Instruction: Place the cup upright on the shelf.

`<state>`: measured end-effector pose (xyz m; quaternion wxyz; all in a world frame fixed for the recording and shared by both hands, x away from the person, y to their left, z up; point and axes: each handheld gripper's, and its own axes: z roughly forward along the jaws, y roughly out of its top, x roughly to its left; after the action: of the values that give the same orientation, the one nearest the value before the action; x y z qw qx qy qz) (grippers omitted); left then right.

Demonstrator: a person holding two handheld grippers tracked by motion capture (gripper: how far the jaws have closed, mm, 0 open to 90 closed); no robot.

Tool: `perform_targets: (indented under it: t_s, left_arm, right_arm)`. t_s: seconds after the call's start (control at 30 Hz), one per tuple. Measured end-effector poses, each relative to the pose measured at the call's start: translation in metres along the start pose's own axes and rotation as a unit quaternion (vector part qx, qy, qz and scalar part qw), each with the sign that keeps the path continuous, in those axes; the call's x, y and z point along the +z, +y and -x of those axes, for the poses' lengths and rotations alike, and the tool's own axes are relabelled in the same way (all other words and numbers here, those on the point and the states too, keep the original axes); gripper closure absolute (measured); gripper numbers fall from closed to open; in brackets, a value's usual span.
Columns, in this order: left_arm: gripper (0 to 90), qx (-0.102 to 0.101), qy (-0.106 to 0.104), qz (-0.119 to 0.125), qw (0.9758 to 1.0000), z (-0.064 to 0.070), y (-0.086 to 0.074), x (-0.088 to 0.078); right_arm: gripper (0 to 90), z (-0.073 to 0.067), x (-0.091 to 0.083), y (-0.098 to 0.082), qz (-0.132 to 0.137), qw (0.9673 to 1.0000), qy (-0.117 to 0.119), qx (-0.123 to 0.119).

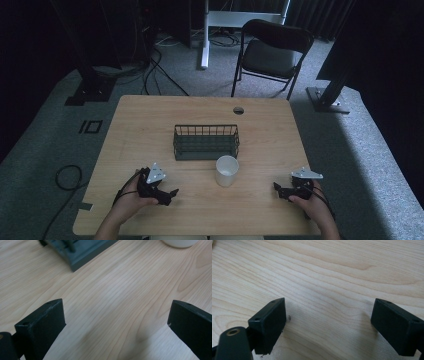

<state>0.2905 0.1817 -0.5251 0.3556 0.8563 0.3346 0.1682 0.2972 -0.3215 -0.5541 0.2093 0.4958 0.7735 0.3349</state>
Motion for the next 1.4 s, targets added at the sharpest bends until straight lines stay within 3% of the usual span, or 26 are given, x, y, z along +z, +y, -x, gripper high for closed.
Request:
perform_targets:
  t_s: [0.07, 0.1, 0.23, 0.6, 0.87, 1.1, 1.27, 1.4]
  left_arm:
    - [1.5, 0.000, 0.000, 0.000, 1.0000, 0.000, 0.000, 0.000]
    - [1.5, 0.005, -0.016, 0.006, 0.9998, 0.005, 0.008, 0.004]
    - [1.5, 0.008, -0.032, 0.015, 0.9993, 0.010, 0.016, 0.008]
    - [1.5, 0.033, -0.049, 0.049, 0.9971, 0.024, 0.039, 0.016]
    - [1.5, 0.044, -0.058, 0.055, 0.9959, 0.030, 0.051, 0.024]
    - [1.5, 0.033, -0.077, 0.067, 0.9943, 0.036, 0.062, 0.032]
    - [1.5, 0.040, -0.083, 0.070, 0.9933, 0.039, 0.066, 0.036]
    - [1.5, 0.038, -0.098, 0.084, 0.9910, 0.044, 0.077, 0.043]
  right_arm:
    - [12.4, 0.000, 0.000, 0.000, 0.000, 1.0000, 0.000, 0.000]
    - [12.4, 0.000, 0.000, 0.000, 0.000, 1.0000, 0.000, 0.000]
    - [12.4, 0.000, 0.000, 0.000, 0.000, 1.0000, 0.000, 0.000]
    - [12.4, 0.000, 0.000, 0.000, -0.001, 1.0000, 0.000, 0.000]
    - [12.4, 0.000, 0.000, 0.000, -0.001, 1.0000, 0.000, 0.001]
    - [12.4, 0.000, 0.000, 0.000, 0.000, 1.0000, 0.000, 0.000]
    - [12.4, 0.000, 0.000, 0.000, -0.001, 1.0000, 0.000, 0.000]
    - [12.4, 0.000, 0.000, 0.000, -0.001, 1.0000, 0.000, 0.001]
